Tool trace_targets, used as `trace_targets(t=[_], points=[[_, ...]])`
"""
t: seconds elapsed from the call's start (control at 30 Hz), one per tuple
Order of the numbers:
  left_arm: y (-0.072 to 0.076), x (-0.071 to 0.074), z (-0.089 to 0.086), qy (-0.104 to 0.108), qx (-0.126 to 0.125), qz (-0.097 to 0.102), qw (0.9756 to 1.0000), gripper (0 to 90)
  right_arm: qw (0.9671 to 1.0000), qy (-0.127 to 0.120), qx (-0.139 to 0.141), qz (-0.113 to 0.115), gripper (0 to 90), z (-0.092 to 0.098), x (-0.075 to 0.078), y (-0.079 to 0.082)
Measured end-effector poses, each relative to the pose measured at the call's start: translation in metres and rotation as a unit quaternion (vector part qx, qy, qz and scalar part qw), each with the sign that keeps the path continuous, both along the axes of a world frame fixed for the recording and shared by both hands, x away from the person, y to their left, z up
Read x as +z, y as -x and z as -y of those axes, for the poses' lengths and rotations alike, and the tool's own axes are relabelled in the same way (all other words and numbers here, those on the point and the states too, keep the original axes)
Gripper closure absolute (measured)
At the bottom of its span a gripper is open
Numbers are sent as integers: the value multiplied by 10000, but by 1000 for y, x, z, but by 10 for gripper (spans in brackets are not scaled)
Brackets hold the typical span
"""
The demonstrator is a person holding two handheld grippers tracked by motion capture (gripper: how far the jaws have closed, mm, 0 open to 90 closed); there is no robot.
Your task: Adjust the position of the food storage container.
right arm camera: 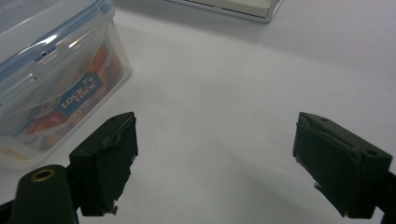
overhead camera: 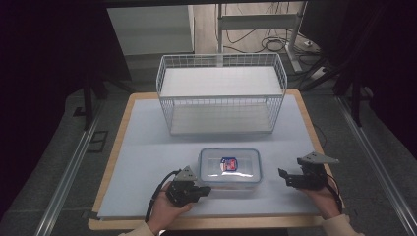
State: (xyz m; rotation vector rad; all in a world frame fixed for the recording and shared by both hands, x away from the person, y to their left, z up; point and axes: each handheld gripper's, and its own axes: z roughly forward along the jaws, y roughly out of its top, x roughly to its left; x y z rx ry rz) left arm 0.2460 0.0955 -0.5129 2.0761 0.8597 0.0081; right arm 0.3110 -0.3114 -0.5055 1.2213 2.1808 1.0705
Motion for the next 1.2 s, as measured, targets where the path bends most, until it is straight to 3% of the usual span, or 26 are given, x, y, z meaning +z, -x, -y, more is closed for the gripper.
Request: trace_targets(t=[0.1, 0.2, 0.37, 0.57, 0.63, 0.77, 0.93, 1.2], points=[[10, 7, -6, 35, -38, 134, 9999, 899, 10000, -29, 0, 20, 139, 1, 1, 1], [15, 17, -22, 241, 162, 231, 9993, 898, 10000, -46, -8, 35, 138, 2, 2, 0], [1, 26, -51, 596, 613, 178, 9962, 893, 9999, -127, -41, 20, 139, 2, 3, 0], [-15, 23, -77, 594, 1256, 142, 9902, 852, 9996, -272, -12, 5, 139, -1, 4, 1], [-18, 20, -84, 593, 1493, 119, 9869, 788, 9995, -329, 21, -27, 138, -3, 4, 1], [-24, 16, -90, 551, 1721, 3, 9835, 614, 9991, -404, 120, 6, 138, -7, 7, 2], [-29, 16, -87, 521, 1854, -81, 9812, 337, 9990, -422, 148, 17, 136, -7, 7, 5], [-34, 17, -87, 614, 1968, -169, 9784, 210, 9988, -440, 216, 45, 131, -7, 10, 9]])
